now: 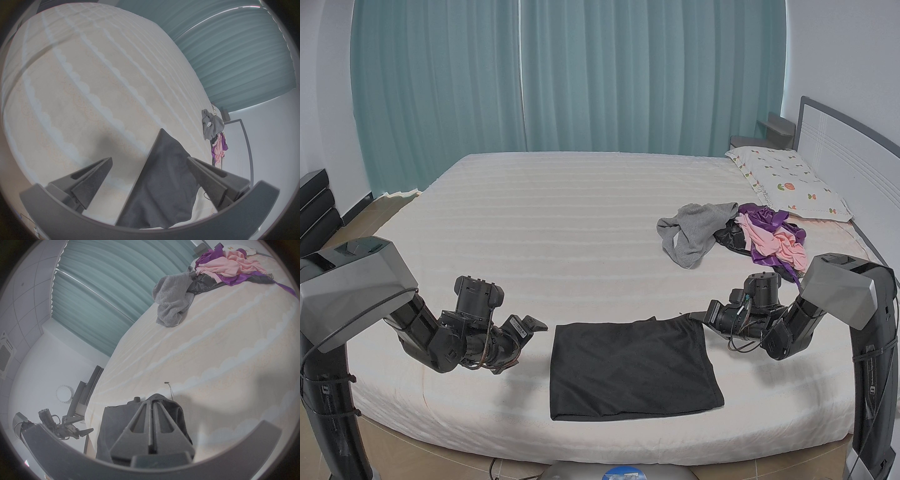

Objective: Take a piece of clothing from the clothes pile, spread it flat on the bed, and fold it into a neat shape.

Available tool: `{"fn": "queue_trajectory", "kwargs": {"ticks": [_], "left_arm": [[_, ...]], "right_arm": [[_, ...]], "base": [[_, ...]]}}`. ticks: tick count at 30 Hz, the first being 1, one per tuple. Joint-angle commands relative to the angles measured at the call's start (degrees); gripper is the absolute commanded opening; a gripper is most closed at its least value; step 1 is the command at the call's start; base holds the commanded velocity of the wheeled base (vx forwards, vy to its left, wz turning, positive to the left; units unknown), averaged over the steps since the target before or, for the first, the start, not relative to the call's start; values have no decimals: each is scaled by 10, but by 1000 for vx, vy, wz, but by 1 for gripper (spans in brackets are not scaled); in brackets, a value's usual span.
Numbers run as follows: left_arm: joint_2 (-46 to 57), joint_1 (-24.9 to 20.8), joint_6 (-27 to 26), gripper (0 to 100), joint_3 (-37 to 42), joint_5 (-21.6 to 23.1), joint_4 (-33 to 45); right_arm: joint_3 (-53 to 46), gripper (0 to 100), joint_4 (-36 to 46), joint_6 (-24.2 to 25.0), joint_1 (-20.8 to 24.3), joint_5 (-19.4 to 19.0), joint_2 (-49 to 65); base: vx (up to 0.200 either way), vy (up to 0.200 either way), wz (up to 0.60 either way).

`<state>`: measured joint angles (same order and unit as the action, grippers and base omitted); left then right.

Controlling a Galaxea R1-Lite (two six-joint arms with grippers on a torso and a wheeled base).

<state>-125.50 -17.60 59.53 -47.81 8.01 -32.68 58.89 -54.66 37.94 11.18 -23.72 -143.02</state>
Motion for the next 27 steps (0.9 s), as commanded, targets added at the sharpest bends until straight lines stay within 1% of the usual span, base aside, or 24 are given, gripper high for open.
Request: {"fn": "queue_trajectory", "kwargs": {"ticks": [1,4,6,7,9,12,15,17,22,23,26,27], "left_arm": [[-22,-2,0,100,-29,-5,1],[-45,-10,-2,100,-64,-19,3],[-62,-16,-10,100,-86,-35,3],[-62,-17,-12,100,-87,-36,3],[-84,-29,-57,100,-105,-49,2],[-106,-37,-85,100,-128,-65,2],[-131,-43,-86,100,-166,-88,3],[-144,-46,-87,100,-185,-94,4],[-159,-48,-88,100,-220,-96,9],[-171,-49,-88,100,-239,-98,9],[-179,-52,-89,100,-249,-98,9],[-180,-52,-90,0,-249,-99,9]], "right_arm": [[2,0,-4,1,-7,5,-2],[3,0,-5,1,-12,18,0],[3,0,-5,1,-19,18,1],[3,0,-4,1,-20,18,0],[6,0,-5,1,-20,19,-3],[6,0,-5,1,-20,19,-2],[6,0,-5,3,-20,20,-2],[6,0,-5,6,-20,20,-3],[5,0,-5,8,-20,21,-2],[3,0,-5,8,-20,21,-2],[1,0,-5,8,-20,22,-2],[0,0,-5,8,-20,22,-2]], "base": [[0,0,0],[0,0,0],[0,0,0],[0,0,0],[0,0,0],[0,0,0],[0,0,0],[0,0,0],[0,0,0],[0,0,0],[0,0,0],[0,0,0]]}}
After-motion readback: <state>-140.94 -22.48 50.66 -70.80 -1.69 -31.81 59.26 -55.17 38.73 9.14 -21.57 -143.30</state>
